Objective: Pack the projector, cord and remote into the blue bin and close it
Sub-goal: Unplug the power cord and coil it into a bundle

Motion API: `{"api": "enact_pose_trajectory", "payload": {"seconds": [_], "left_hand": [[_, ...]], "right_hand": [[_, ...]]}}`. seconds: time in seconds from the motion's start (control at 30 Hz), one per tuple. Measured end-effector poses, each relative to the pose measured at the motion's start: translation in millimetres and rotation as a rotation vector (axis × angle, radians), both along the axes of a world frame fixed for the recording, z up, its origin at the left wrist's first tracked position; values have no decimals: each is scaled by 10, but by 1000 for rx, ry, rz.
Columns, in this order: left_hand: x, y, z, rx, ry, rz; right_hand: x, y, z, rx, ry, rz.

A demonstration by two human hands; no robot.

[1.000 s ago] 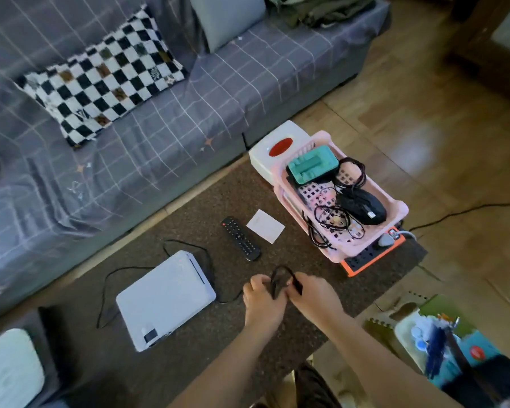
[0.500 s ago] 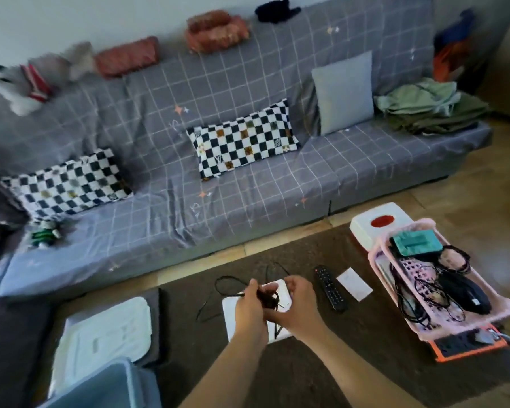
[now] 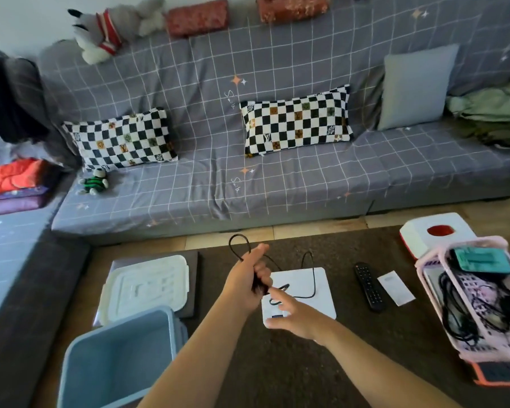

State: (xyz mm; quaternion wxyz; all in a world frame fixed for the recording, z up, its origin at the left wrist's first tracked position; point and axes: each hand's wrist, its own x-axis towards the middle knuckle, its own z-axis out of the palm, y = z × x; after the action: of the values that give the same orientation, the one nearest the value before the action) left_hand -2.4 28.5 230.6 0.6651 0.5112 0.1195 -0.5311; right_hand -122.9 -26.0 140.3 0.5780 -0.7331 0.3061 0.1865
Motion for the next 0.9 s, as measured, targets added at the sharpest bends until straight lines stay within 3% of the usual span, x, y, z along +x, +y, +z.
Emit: {"api": "enact_pose_trajectory", "payload": {"seconds": [0.13, 0.23, 0.3, 0.37, 0.43, 0.5, 0.57, 0.67, 0.77, 0.9], "left_hand": [[-39, 82, 37, -76, 167, -63], [-92, 156, 141, -31, 201, -160], [-131, 211, 217, 83, 37, -303], [-143, 270, 236, 307, -349, -530], [-152, 335, 207, 459, -677, -719], [-191, 387, 154, 530, -826, -739], [-234, 436, 144, 562, -950, -606], [-267, 458, 127, 600, -1068, -399], [-253, 472, 112, 546, -1018, -438], [-338, 464, 133, 197, -637, -325]], "right_hand": [[123, 47, 25, -302, 5, 71], [106, 71, 42, -710, 30, 76], [76, 46, 63, -895, 51, 8], [41, -39, 100, -973, 48, -56], [14, -133, 204, -897, -13, -109], [4, -194, 347, -614, -101, -180], [-8, -184, 524, -452, -157, -205], [-55, -178, 729, -433, -260, -293], [-119, -133, 928, -340, -357, -338], [-135, 34, 1010, -177, -432, -448]]}}
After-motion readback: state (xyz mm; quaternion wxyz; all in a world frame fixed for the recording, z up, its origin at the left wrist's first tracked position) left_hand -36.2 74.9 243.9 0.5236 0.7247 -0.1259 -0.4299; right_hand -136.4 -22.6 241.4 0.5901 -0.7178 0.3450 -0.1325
